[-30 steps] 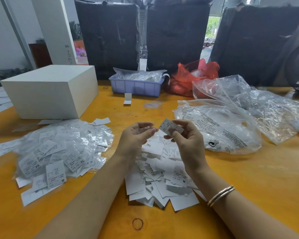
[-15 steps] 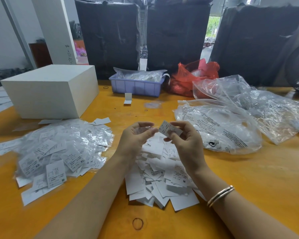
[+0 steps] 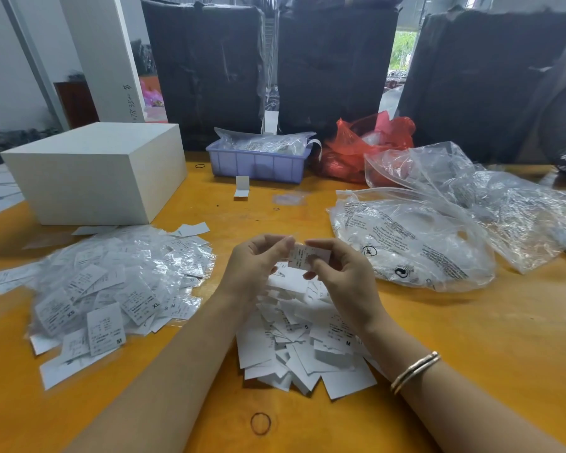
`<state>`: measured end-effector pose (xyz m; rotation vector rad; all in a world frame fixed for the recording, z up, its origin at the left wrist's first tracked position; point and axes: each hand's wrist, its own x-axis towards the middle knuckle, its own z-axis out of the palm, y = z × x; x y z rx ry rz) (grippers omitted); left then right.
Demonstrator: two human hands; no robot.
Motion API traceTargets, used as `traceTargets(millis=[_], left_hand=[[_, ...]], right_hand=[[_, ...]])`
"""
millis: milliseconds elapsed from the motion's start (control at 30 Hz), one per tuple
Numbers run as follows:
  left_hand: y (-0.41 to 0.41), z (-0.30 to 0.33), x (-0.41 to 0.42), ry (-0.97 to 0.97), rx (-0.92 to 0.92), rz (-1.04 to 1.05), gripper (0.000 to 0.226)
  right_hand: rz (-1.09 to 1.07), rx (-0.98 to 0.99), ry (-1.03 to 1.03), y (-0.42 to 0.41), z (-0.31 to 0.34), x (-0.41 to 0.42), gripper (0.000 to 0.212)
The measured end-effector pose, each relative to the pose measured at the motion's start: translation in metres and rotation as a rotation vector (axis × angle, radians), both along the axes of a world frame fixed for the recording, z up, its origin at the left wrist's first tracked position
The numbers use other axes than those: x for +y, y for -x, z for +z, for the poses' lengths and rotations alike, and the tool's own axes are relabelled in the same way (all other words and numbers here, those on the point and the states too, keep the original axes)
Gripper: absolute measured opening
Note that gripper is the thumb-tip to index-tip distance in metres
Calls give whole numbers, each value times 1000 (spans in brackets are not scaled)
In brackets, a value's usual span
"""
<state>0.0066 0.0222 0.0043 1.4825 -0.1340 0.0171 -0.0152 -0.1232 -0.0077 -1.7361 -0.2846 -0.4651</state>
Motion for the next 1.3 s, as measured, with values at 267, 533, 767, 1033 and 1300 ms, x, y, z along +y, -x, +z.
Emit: traceTargets(millis=[267, 533, 767, 1033, 1300], left_hand=[[0, 1, 2, -18, -2, -69, 25], [-3, 3, 12, -165, -51, -173, 8], [-5, -2, 9, -210, -196, -68, 4], [0, -2, 7, -441, -438, -22, 9], [1, -2, 6, -480, -468, -31, 8]], right_hand=[[123, 142, -173, -1, 3, -1, 22], [109, 125, -188, -4, 6, -14, 27], [17, -6, -322, -6, 11, -21, 27], [-54, -230, 32, 0, 8, -16, 29], [-164, -354, 193, -1, 7, -13, 25]])
